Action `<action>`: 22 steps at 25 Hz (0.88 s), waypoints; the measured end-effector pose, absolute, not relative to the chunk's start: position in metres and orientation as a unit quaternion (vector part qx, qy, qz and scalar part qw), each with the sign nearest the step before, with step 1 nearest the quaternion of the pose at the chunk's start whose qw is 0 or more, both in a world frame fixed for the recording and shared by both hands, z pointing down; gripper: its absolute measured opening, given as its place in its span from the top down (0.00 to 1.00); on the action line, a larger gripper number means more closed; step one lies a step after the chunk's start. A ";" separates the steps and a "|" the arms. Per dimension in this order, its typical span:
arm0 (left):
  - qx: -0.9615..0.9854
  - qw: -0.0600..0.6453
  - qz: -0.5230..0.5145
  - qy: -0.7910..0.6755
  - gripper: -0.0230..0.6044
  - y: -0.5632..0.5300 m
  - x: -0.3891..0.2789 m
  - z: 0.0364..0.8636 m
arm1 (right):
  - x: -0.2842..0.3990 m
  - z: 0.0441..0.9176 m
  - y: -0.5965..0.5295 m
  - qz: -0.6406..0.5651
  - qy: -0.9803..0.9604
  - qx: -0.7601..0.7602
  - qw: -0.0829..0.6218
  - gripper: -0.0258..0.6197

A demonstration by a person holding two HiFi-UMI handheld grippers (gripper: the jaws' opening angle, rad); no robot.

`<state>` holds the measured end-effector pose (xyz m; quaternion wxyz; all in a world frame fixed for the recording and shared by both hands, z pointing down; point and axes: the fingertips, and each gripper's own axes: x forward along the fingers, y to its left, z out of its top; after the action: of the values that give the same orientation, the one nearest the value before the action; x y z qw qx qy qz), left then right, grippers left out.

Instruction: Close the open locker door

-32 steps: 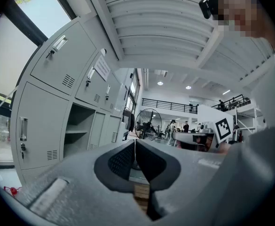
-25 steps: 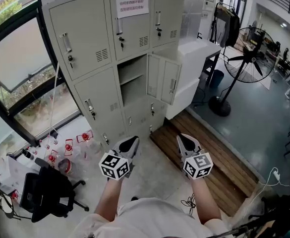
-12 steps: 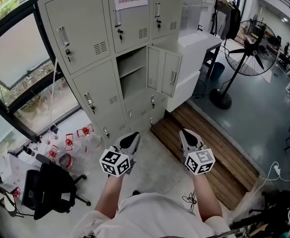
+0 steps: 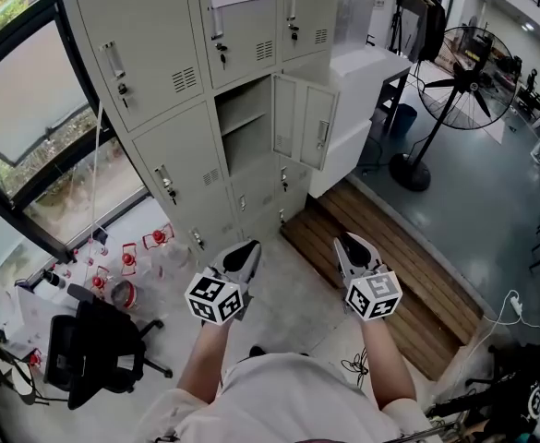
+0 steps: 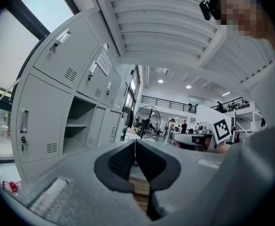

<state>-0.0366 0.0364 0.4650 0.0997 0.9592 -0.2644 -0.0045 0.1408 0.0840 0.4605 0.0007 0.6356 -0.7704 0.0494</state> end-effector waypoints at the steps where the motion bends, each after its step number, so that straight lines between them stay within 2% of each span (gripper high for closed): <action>1: 0.959 0.101 -0.004 -0.264 0.94 0.036 -0.038 0.466 | 0.140 0.461 0.084 0.050 -0.770 0.637 0.001 0.87; 22: 0.966 0.099 0.013 -0.240 0.94 0.026 -0.082 0.484 | 0.101 0.478 0.084 0.066 -0.749 0.659 0.010 0.84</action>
<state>-0.0819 0.0264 0.4844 0.0995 0.9656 -0.2400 0.0128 0.1007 0.0843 0.4781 0.0101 0.6589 -0.7493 0.0656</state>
